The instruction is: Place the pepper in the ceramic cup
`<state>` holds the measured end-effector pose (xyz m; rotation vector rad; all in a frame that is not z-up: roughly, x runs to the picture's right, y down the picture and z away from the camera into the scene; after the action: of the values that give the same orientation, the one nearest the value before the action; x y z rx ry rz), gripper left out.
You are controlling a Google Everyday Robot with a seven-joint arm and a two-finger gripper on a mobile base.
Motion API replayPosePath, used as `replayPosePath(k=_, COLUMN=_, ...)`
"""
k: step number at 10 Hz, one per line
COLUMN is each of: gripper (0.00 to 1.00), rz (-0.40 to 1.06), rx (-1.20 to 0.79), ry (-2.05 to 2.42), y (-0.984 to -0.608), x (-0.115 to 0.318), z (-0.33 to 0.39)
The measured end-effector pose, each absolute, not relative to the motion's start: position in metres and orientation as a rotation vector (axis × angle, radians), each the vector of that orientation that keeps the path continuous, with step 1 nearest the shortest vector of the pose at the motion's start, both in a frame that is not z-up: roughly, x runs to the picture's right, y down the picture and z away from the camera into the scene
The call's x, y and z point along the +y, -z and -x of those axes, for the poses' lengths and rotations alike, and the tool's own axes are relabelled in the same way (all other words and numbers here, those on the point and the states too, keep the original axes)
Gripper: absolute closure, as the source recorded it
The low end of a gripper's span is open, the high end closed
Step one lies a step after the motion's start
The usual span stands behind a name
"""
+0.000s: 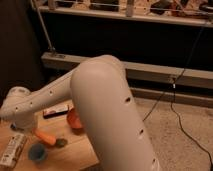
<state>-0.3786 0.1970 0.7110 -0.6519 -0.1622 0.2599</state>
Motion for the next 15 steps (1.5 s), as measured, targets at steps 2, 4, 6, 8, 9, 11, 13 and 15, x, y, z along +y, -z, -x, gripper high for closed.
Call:
replayPosePath(k=2, gripper=0.57, rz=0.643, rx=-0.173, ry=-0.265, y=-0.705, x=0.193, z=0.375)
replayPosePath(k=4, gripper=0.57, rz=0.636, rx=-0.18, ry=-0.27, y=-0.701, x=0.19, z=0.373)
replayPosePath(k=6, gripper=0.56, rz=0.628, rx=-0.184, ry=-0.274, y=-0.697, x=0.188, z=0.37)
replayPosePath(k=8, gripper=0.38, rz=0.628, rx=-0.187, ry=-0.274, y=-0.693, x=0.187, z=0.37)
replayPosePath(k=9, gripper=0.3, rz=0.632, rx=-0.189, ry=-0.274, y=-0.693, x=0.188, z=0.372)
replayPosePath(k=11, gripper=0.2, rz=0.647, rx=-0.195, ry=-0.256, y=-0.694, x=0.195, z=0.382)
replayPosePath(k=13, gripper=0.2, rz=0.67, rx=-0.192, ry=-0.224, y=-0.698, x=0.208, z=0.4)
replayPosePath(k=15, gripper=0.2, rz=0.682, rx=-0.183, ry=-0.201, y=-0.704, x=0.217, z=0.411)
